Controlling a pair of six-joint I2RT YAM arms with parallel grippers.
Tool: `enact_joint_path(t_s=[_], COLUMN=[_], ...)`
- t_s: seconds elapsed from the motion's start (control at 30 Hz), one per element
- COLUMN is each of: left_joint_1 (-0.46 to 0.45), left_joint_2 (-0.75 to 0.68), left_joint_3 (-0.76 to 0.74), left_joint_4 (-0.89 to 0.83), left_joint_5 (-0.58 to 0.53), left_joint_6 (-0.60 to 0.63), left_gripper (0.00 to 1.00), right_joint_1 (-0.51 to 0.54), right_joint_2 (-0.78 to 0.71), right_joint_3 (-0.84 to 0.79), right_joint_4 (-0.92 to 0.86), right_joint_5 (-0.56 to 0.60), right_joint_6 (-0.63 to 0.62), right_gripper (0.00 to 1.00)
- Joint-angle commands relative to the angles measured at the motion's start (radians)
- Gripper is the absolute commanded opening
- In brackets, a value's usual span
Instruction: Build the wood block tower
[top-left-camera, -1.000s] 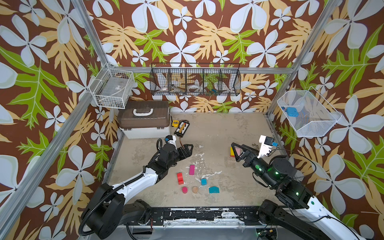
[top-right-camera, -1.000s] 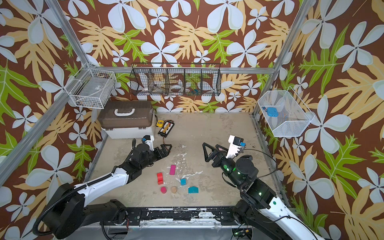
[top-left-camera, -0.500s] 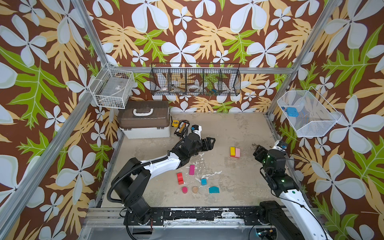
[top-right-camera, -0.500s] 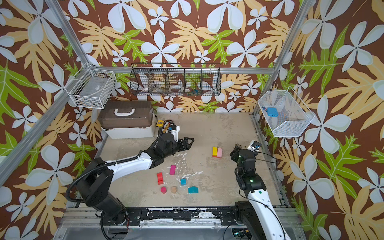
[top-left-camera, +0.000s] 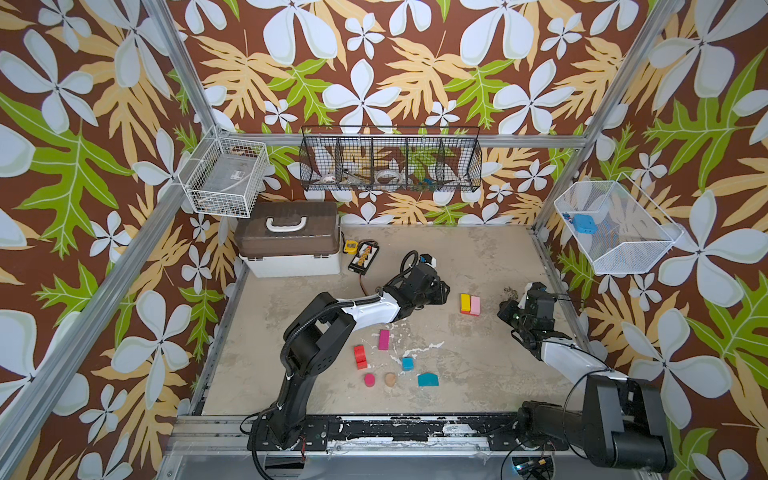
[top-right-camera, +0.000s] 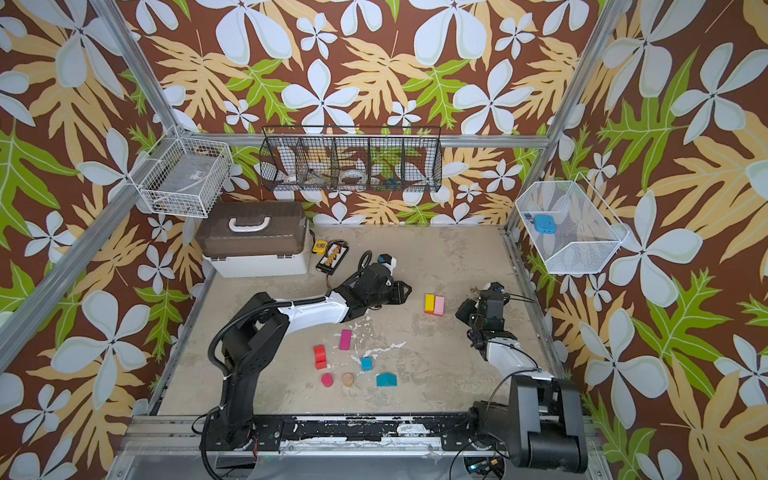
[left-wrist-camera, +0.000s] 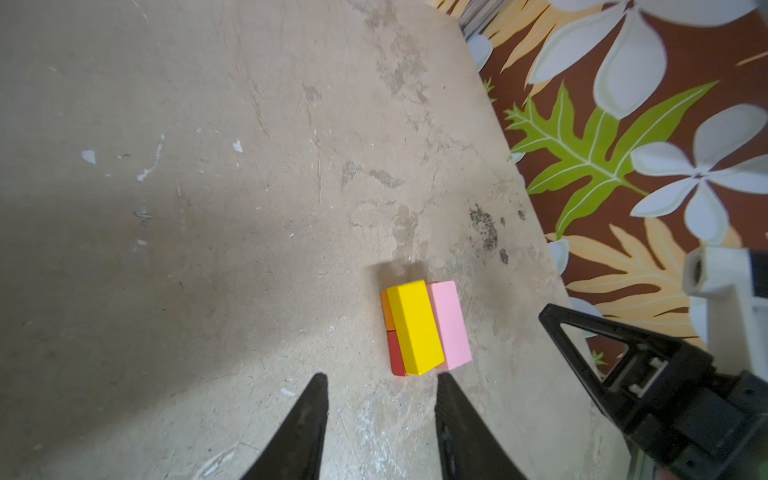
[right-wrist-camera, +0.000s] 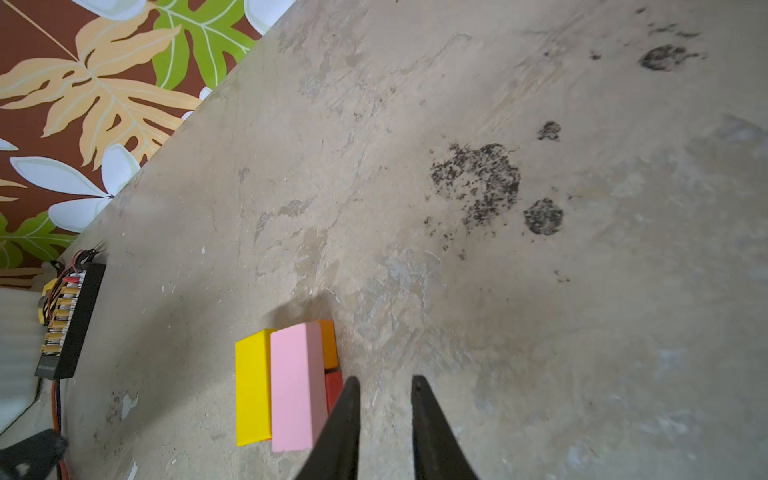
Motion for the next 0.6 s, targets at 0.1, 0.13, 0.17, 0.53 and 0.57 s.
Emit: enact_joint_path(t_s=[0.1, 0.13, 0.17, 0.53, 0.57], left_joint_1=[-0.012, -0.014, -0.016, -0.022, -0.022], left_joint_2=[0.111, 0.124, 0.141, 0.263, 0.268], left_joint_3=[0.129, 0.141, 0.159, 0.306, 0.311], left_joint_4=[-0.099, -0.104, -0.112, -0.182, -0.182], left_joint_5=[-0.024, -0.021, -0.02, -0.024, -0.026], left_joint_6=[0.04, 0.042, 0.044, 0.058, 0.06], left_gripper=[0.41, 0.41, 0.4, 0.37, 0.37], right_joint_1=[0.013, 0.018, 0.023, 0.099, 0.099], right_joint_2=[0.094, 0.112, 0.135, 0.227, 0.232], right_joint_3=[0.008, 0.011, 0.016, 0.103, 0.106], right_joint_4=[0.138, 0.145, 0.154, 0.096, 0.095], right_joint_5=[-0.015, -0.014, -0.016, 0.025, 0.026], right_joint_6=[-0.026, -0.03, -0.033, -0.082, -0.082], right_gripper=[0.23, 0.22, 0.23, 0.2, 0.2])
